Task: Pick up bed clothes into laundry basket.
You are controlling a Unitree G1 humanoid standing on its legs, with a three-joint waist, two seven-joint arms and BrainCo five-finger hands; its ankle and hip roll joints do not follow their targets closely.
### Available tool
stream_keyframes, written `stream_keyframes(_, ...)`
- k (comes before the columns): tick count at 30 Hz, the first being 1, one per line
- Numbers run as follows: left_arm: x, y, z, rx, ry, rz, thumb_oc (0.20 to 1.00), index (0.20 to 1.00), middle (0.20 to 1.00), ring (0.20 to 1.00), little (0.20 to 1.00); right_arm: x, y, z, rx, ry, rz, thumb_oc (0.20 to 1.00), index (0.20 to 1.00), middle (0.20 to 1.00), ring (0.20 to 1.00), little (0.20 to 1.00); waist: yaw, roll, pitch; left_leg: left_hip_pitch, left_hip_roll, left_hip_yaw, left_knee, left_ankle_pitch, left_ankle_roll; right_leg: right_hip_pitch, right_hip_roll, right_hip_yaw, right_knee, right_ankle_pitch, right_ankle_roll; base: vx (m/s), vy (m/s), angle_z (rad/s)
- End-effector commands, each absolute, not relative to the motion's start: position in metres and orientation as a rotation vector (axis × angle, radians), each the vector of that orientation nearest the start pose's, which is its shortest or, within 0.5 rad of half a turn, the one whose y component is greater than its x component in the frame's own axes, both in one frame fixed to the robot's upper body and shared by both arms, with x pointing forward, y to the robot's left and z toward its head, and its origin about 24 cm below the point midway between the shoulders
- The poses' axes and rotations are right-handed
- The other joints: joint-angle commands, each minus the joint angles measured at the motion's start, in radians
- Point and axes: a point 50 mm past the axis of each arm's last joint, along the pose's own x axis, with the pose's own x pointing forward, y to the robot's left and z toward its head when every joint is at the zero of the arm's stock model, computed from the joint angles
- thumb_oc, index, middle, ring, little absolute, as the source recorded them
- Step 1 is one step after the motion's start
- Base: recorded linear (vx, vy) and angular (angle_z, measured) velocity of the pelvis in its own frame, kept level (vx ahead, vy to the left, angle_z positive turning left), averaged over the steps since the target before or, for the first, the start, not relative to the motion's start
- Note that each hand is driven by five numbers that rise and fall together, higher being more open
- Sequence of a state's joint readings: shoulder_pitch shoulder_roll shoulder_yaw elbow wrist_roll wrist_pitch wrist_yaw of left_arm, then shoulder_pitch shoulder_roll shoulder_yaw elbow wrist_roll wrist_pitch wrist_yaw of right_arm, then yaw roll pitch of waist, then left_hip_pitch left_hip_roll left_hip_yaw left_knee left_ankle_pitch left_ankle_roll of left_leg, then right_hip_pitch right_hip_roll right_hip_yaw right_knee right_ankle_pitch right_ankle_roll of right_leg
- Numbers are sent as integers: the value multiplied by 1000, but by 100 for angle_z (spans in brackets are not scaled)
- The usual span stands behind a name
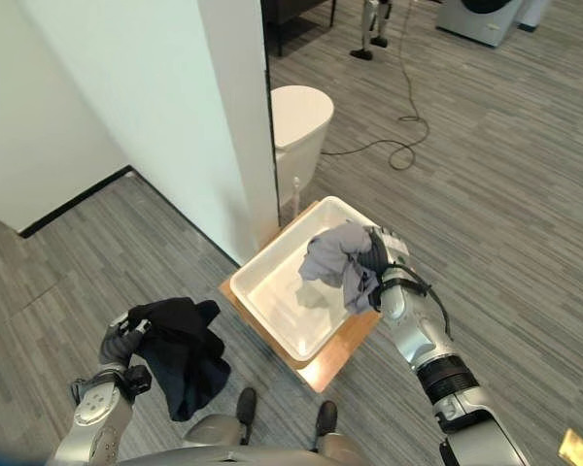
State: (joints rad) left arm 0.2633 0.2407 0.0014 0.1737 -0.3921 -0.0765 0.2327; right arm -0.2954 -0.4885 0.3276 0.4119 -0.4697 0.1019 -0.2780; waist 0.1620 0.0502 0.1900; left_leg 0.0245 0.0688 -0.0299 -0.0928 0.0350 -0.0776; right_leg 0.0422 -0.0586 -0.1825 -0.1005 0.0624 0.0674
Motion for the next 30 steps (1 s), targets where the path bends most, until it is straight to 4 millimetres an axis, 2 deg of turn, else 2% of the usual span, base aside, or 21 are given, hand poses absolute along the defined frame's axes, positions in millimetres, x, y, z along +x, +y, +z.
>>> stream_keyframes(1,195,243,-13,-83,206,352,200,200,200,200,200,324,-198,57,-1057,-39,-78,200,200,200,200,200,28,-44,-16,-18,20,-3,6,-27,-19,-20,-118,-47,13,-16,87,-39,-6,18)
stream_keyframes(2,199,243,-9,-86,189,343,200,200,200,200,200,331,-203,49,-1065,24,-103,1000,1000,1000,1000,1000,44,-38,-8,-35,18,-11,6,-20,-21,-29,-119,-55,13,-16,87,-39,-7,16)
stream_keyframes(5,203,242,-5,-92,167,330,200,200,200,200,200,340,-206,49,-1097,57,-119,1000,1000,1000,1000,1000,58,-29,0,-50,16,-19,6,-13,-23,-37,-120,-63,13,-16,87,-57,2,13)
stream_keyframes(6,205,245,1,-113,137,332,200,200,200,200,200,346,-209,57,-1116,51,-139,1000,1000,1000,1000,1000,68,-25,1,-54,15,-24,6,-12,-25,-37,-121,-66,13,-18,86,-20,-2,29)
stream_keyframes(9,205,248,9,-128,97,343,200,200,200,200,200,346,-210,61,-1108,28,-149,1000,1000,1000,1000,1000,67,-23,3,-48,16,-21,6,-14,-25,-31,-120,-67,13,-20,85,-7,-4,10)
stream_keyframes(12,204,256,30,-107,7,345,200,200,200,200,200,338,-225,69,-1068,8,-207,1000,1000,1000,1000,1000,54,-28,-9,-26,16,-13,6,-24,-22,-8,-121,-60,13,-24,84,10,3,0)
stream_keyframes(14,204,256,35,-83,-10,334,200,200,200,200,200,336,-229,71,-1054,2,-225,1000,1000,1000,1000,1000,49,-30,-12,-22,17,-11,6,-26,-22,-4,-121,-57,13,-24,85,0,0,0)
stream_keyframes(15,206,256,50,0,-60,283,200,200,200,200,200,331,-239,77,-1018,-22,-275,1000,1000,1000,1000,1000,28,-31,-16,-12,19,-5,6,-32,-21,-1,-124,-51,13,-23,86,0,0,0)
stream_keyframes(18,209,253,69,72,-130,217,200,200,200,200,200,315,-256,79,-953,-32,-360,1000,1000,1000,1000,1000,-1,-34,-23,3,23,11,6,-44,-19,3,-124,-37,13,-23,88,5,13,-11)
stream_keyframes(20,215,246,83,113,-178,153,200,200,200,200,200,296,-269,62,-900,33,-399,1000,1000,1000,1000,1000,-44,-32,-25,15,28,32,6,-54,-17,-2,-123,-18,13,-21,92,-7,-3,-27)
stream_keyframes(21,215,245,83,114,-177,151,200,200,200,200,200,295,-269,62,-900,34,-400,1000,1000,1000,1000,1000,-41,-32,-25,16,28,34,6,-55,-17,-1,-123,-16,13,-21,92,2,17,-27)
stream_keyframes(22,219,236,85,99,-184,93,200,200,200,200,200,282,-274,37,-867,136,-396,1000,1000,1000,1000,1000,-70,-28,-29,25,32,52,6,-62,-15,-4,-123,-2,13,-19,96,8,15,-33)
stream_keyframes(23,219,236,84,99,-184,92,200,200,200,200,200,282,-274,37,-866,137,-397,1000,1000,1000,1000,1000,-67,-28,-29,26,32,54,6,-63,-15,-4,-123,0,13,-20,96,16,19,-34)
stream_keyframes(27,223,219,98,45,-229,-32,200,200,200,200,200,243,-294,-33,-905,496,-359,1000,1000,1000,1000,1000,-109,-17,-32,42,35,85,6,-73,-12,-7,-124,30,13,-16,102,21,11,-41)
stream_keyframes(30,228,207,112,14,-283,-98,200,200,200,200,200,196,-309,-80,-942,796,-309,1000,1000,1000,1000,1000,-133,-11,-35,50,36,102,6,-78,-13,-8,-124,43,13,-17,107,25,0,-21)
